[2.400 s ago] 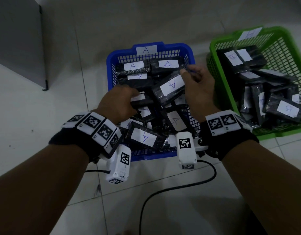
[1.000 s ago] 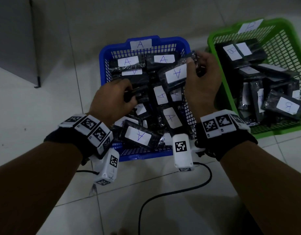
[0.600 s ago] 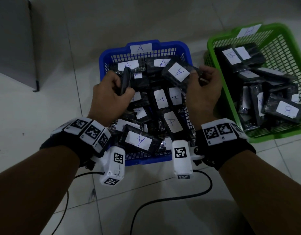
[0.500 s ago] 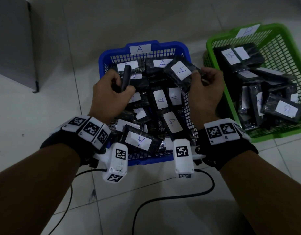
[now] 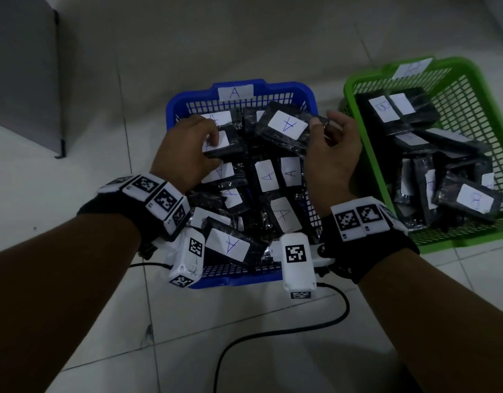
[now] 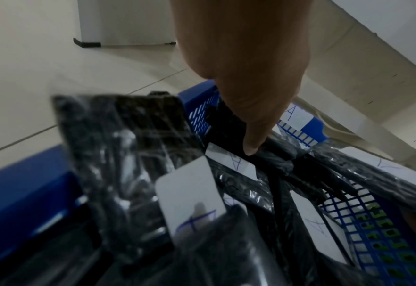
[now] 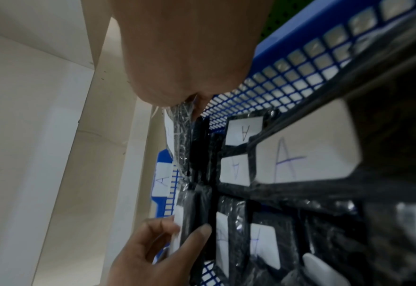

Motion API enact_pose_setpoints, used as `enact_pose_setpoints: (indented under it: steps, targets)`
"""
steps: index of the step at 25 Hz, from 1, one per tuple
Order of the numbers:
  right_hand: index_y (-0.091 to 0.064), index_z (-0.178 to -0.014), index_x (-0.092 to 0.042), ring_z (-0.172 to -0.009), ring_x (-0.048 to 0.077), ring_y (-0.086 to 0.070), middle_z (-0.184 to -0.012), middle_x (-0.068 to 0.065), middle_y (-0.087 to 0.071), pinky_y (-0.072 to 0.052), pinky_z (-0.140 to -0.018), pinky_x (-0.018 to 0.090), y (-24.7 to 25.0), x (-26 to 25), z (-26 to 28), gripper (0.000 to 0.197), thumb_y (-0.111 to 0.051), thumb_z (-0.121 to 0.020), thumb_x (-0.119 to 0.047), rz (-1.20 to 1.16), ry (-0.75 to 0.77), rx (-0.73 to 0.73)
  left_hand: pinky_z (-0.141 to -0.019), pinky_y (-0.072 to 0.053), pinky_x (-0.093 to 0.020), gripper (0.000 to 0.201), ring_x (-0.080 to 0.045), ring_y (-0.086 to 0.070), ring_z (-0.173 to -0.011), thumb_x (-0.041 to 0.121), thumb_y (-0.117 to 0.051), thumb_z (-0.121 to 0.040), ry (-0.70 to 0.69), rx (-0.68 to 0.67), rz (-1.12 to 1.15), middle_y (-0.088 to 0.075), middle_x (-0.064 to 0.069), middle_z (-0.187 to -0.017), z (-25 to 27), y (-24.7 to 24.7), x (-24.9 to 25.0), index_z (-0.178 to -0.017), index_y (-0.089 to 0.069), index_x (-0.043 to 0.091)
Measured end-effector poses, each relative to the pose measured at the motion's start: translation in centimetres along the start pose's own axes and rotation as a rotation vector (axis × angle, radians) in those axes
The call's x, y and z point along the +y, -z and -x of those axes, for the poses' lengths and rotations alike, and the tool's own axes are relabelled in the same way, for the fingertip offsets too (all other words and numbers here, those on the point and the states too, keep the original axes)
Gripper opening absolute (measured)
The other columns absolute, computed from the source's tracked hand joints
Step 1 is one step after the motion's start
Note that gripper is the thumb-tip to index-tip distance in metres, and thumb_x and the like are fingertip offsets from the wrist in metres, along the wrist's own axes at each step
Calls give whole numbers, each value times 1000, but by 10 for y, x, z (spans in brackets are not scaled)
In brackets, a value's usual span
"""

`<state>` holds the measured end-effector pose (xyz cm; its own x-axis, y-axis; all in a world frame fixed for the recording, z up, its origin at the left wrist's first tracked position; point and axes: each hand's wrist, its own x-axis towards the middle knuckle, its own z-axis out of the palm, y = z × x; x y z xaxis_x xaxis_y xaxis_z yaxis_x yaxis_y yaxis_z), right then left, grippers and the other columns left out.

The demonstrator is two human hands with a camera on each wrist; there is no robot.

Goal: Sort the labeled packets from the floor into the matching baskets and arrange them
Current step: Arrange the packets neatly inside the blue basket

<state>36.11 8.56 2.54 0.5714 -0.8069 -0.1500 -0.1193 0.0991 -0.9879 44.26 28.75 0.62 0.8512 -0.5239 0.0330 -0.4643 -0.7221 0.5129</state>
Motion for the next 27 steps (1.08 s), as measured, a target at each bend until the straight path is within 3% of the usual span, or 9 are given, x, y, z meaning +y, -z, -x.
enact_pose_setpoints:
  steps: [4, 6, 10, 14, 16, 18, 21, 24, 27]
  targets:
    - [-56, -112, -13, -74, -7, -66, -88, -9, -65, -52, -63, 12, -11, 2, -7, 18, -60, -94, -11, 20, 27, -74, -87, -42, -31, 27, -19, -55, -102, 25, -81, -74, -12, -59, 55, -65, 1, -105, -2, -1, -2, -93, -63, 18]
    - [-58, -113, -11, -75, -3, -66, -91, -5, -67, -51, -64, 14, -14, 3, -12, 19, -60, -94, -13, 57, 48, -116, -93, -43, -34, 23, -22, -56, -108, 21, -77, -78, -27, -72, 36, -67, 0, -112, -3, 1, -4, -98, -66, 17]
    - [-58, -113, -15, -74, -5, -66, -95, -1, -68, -49, -60, 10, -16, -1, -22, 18, -58, -95, -13, 100, 31, -208, -102, -36, -29, 26, -21, -54, -121, 13, -77, -78, 25, -14, 55, -64, -5, -127, -5, -4, 3, -103, -70, 16]
    - [-60, -111, -14, -75, -11, -62, -93, -8, -64, -48, -62, 8, -9, -6, -25, 16, -59, -95, -12, 160, 67, -261, -110, -39, -44, 28, -26, -53, -127, 5, -75, -79, 44, -4, 98, -62, -11, -130, 0, -7, 14, -107, -72, 11]
    - [-60, -112, -14, -76, -13, -61, -94, -10, -63, -49, -64, 8, -6, -6, -27, 17, -59, -95, -12, 177, 67, -299, -112, -37, -44, 30, -26, -49, -131, 5, -74, -78, 61, 19, 95, -60, -11, -132, 4, -8, 19, -108, -71, 9]
    - [-60, -113, -13, -76, -14, -61, -94, -12, -62, -48, -63, 7, -5, -7, -30, 18, -57, -95, -11, 189, 77, -331, -109, -39, -36, 32, -24, -50, -127, 11, -74, -77, 87, 95, 78, -61, -10, -129, 13, -8, 24, -109, -69, 10]
    - [-60, -116, -11, -78, -9, -63, -94, -10, -65, -51, -64, 12, -5, -6, -29, 20, -53, -98, -11, 215, 98, -380, -91, -40, -22, 26, -21, -56, -105, 20, -74, -79, 154, 176, 18, -64, -8, -108, 42, -6, 33, -101, -68, 8]
    - [-60, -119, -13, -87, 9, -67, -101, 0, -68, -57, -73, 27, -4, -8, -29, 23, -47, -100, -15, 242, 136, -421, -80, -47, -26, 25, -20, -61, -90, 29, -74, -81, 238, 135, -14, -68, -5, -96, 57, -9, 49, -98, -71, 11]
    - [-60, -119, -14, -88, 6, -66, -101, -4, -68, -57, -77, 26, -6, -12, -38, 24, -46, -100, -16, 250, 183, -444, -77, -56, -29, 30, -12, -66, -81, 43, -71, -83, 389, -27, 78, -73, 1, -90, 47, -26, 75, -98, -74, 18]
